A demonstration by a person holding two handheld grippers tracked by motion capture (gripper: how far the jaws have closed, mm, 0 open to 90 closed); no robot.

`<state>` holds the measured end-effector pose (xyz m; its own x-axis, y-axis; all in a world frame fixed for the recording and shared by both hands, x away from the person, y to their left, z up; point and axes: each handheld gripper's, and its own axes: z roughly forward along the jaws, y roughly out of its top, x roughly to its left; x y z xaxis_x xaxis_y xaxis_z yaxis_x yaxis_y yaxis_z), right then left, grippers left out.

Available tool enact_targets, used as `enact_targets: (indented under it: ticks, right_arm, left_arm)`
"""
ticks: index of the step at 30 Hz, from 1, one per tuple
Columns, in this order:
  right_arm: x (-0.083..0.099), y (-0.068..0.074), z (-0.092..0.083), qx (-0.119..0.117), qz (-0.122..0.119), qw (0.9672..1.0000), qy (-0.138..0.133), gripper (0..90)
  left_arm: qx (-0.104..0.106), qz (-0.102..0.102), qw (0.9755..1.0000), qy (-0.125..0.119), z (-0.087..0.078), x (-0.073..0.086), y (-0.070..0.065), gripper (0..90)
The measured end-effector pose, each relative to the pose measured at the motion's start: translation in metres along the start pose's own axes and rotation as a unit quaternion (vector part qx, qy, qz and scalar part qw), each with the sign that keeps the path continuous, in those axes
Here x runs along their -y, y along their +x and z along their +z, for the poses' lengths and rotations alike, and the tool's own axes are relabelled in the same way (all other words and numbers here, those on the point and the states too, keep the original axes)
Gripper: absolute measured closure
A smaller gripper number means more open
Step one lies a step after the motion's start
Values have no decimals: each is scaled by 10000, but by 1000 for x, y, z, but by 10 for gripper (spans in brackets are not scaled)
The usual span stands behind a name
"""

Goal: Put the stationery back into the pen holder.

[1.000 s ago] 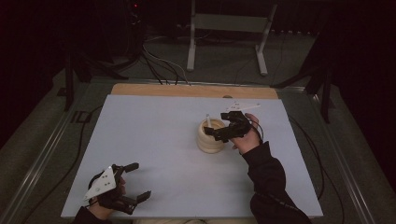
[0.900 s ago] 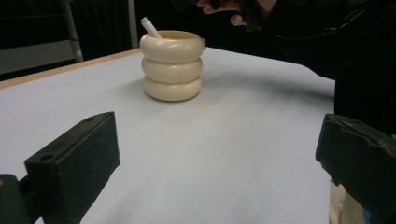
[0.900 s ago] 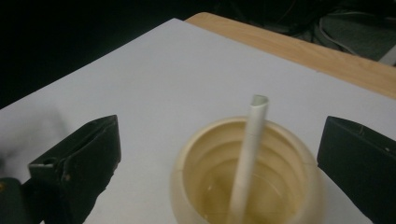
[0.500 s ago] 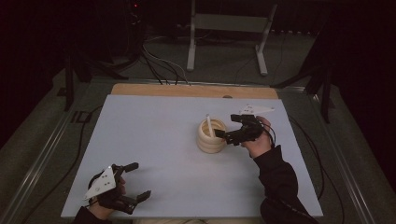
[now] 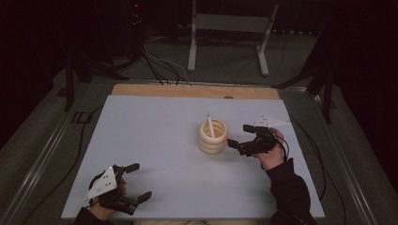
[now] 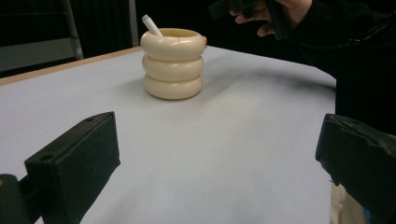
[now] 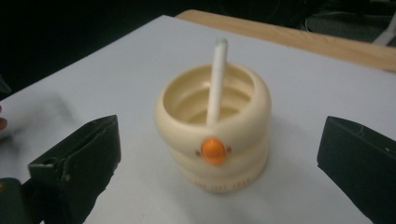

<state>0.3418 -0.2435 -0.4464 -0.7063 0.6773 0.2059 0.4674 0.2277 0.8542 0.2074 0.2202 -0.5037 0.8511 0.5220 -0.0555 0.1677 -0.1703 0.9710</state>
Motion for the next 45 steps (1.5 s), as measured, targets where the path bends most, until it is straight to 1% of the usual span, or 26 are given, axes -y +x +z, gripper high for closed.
enact_targets:
  ticks: [2,5,6,7,9,10,12,14,16,17,20,28,33,35,38,40,45]
  right_arm:
    - [7,0,-3,49,-14,10000,7,0]
    - [16,-1,-7,40,31,10000,-28,0]
    - [16,-1,-7,40,31,10000,-28,0]
    - [22,-1,-8,38,36,10000,-4,0]
    - [27,-2,-9,63,38,10000,11,0]
    - [27,-2,-9,63,38,10000,11,0]
    - [32,-3,-11,32,93,10000,5,0]
    - [41,-2,-14,41,79,10000,-29,0]
    - [44,-1,-15,50,77,10000,-23,0]
    - [49,-1,-16,65,97,9999,-7,0]
    - [57,-2,-19,65,129,9999,13,0]
    - [69,-5,-29,69,182,9998,-20,0]
    - [80,-6,-41,176,215,9996,-79,0]
    - [82,-6,-42,178,226,9996,-76,0]
    - [90,-6,-49,182,278,9994,-63,0]
    - [92,-6,-51,196,301,9993,-50,0]
    - [102,-5,-61,226,413,9988,-140,0]
  left_arm:
    - [-4,-7,10000,-6,0,0,0,2]
    - [-4,-19,10000,-5,0,0,0,2]
    - [4,-22,10000,-5,1,0,0,2]
    - [6,-8,10000,6,1,0,0,2]
    - [0,-10,10000,2,0,0,0,2]
    - [0,-10,10000,2,0,0,0,2]
    - [-8,-9,10000,-1,0,0,0,2]
    - [-38,-24,10000,-14,0,0,0,2]
    - [-36,-34,10000,-14,0,0,1,2]
    - [-38,-30,10000,-10,0,0,0,2]
    - [-43,-32,10000,-6,0,0,0,2]
    - [-47,-32,10000,-5,0,0,0,2]
    - [-32,-33,10000,4,0,0,0,2]
    - [-27,-36,10000,7,0,0,0,2]
    - [-34,-33,10000,6,0,0,0,2]
    - [-32,-32,10000,6,0,0,0,2]
    - [-32,-25,10000,9,0,0,0,2]
